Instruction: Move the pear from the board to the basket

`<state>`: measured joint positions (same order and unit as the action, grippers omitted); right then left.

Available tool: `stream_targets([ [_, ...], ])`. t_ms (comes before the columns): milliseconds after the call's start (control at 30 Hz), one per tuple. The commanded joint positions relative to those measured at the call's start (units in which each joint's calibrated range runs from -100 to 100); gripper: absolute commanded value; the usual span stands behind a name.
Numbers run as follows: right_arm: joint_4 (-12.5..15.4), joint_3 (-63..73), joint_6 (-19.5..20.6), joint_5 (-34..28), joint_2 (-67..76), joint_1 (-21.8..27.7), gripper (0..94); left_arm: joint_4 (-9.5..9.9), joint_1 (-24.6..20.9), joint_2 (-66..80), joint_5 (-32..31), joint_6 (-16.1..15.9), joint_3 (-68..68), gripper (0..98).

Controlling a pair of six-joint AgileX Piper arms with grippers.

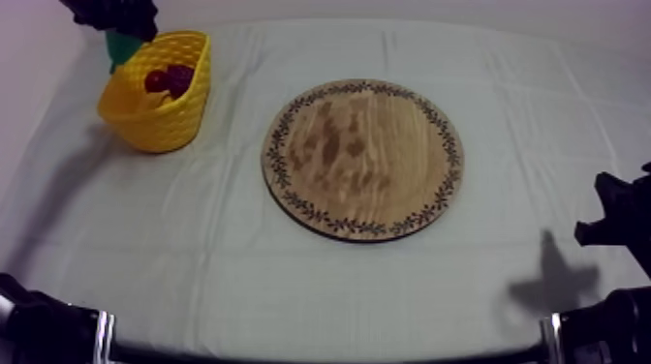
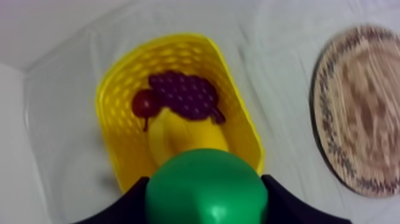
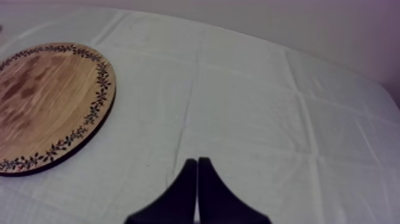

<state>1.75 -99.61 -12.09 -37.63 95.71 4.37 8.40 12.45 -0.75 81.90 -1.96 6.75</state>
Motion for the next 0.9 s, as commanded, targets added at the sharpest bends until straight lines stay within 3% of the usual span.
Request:
stream_targets([
  [0,-0.02,-0.05,-0.02,-0.03,0.05,0.0,0.3,-0.08,-0.75,-0.92,-1.67,0.18,-0.61,44.1],
  [433,-0.02,-0.05,0.01,-0.03,0.05,0.0,0.3,0.55,-2.01,-14.31,-4.46,2.76,-8.1,45.6],
  [867,-0.02,-0.05,0.0,-0.03,0.05,0.0,0.3,1.23,-3.5,-29.19,-11.35,4.17,-13.66,42.9],
])
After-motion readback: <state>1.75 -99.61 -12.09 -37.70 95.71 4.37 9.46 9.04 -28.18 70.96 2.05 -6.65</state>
